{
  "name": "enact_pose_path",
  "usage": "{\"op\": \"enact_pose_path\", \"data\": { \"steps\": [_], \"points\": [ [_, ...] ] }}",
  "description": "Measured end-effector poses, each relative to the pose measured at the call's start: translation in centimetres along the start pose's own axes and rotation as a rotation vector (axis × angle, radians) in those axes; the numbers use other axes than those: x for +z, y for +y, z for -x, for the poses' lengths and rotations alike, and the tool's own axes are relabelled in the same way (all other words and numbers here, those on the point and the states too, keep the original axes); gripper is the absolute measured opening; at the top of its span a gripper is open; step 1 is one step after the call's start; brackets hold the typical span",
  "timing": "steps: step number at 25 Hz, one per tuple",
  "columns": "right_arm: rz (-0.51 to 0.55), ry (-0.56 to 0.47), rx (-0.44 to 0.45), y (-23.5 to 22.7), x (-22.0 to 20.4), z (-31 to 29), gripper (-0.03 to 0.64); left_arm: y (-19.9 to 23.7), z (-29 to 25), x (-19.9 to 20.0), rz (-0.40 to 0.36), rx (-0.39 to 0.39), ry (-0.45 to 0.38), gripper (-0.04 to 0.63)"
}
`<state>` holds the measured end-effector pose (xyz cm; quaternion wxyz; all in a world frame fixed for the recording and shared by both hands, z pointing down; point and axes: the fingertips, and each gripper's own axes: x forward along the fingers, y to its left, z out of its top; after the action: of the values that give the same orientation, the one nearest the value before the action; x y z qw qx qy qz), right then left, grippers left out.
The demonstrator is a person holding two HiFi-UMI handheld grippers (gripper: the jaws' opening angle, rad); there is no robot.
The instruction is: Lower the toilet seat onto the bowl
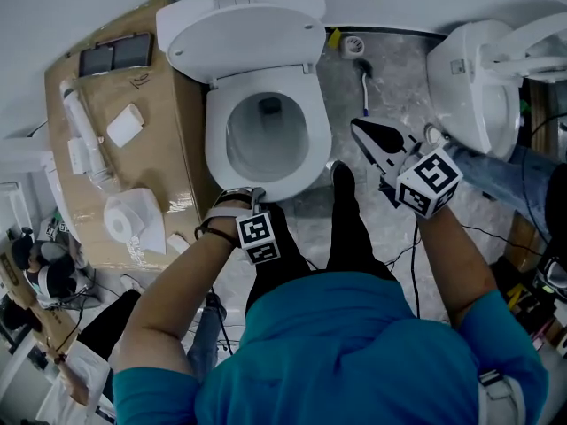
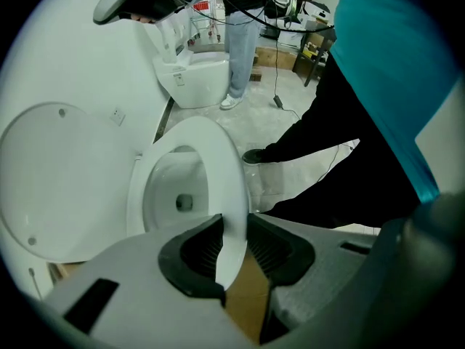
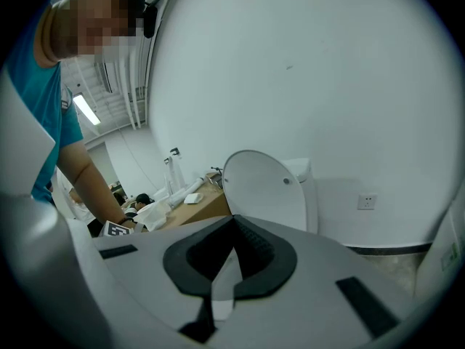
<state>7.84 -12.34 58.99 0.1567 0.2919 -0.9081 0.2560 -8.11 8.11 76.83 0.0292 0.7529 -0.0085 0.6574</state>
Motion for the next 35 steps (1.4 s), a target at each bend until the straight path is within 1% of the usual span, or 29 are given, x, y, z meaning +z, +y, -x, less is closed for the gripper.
{"op": "enact_pose_path", "data": {
  "steps": [13, 21, 28, 35],
  "points": [
    [-0.008, 0.039, 0.011, -1.0, -2.7, -2.2, -0.009, -2.3, -4.7, -0.6, 0.002, -0.026, 0.021, 0.101],
    [-0.013, 0.055, 0.012, -2.1, -4.4, -3.6, -0.009, -3.3, -7.3, -1.0, 0.005, -0.058, 0.032, 0.103],
    [-0.008, 0.065, 0.014, -2.8, -5.7, -4.4, -0.009, -3.8, -9.1, -1.3, 0.009, -0.066, 0.045, 0.103],
    [-0.018, 0.075, 0.023, -2.8, -7.0, -4.8, -0.009, -4.2, -10.8, -1.5, -0.011, -0.056, 0.074, 0.103]
  ]
}}
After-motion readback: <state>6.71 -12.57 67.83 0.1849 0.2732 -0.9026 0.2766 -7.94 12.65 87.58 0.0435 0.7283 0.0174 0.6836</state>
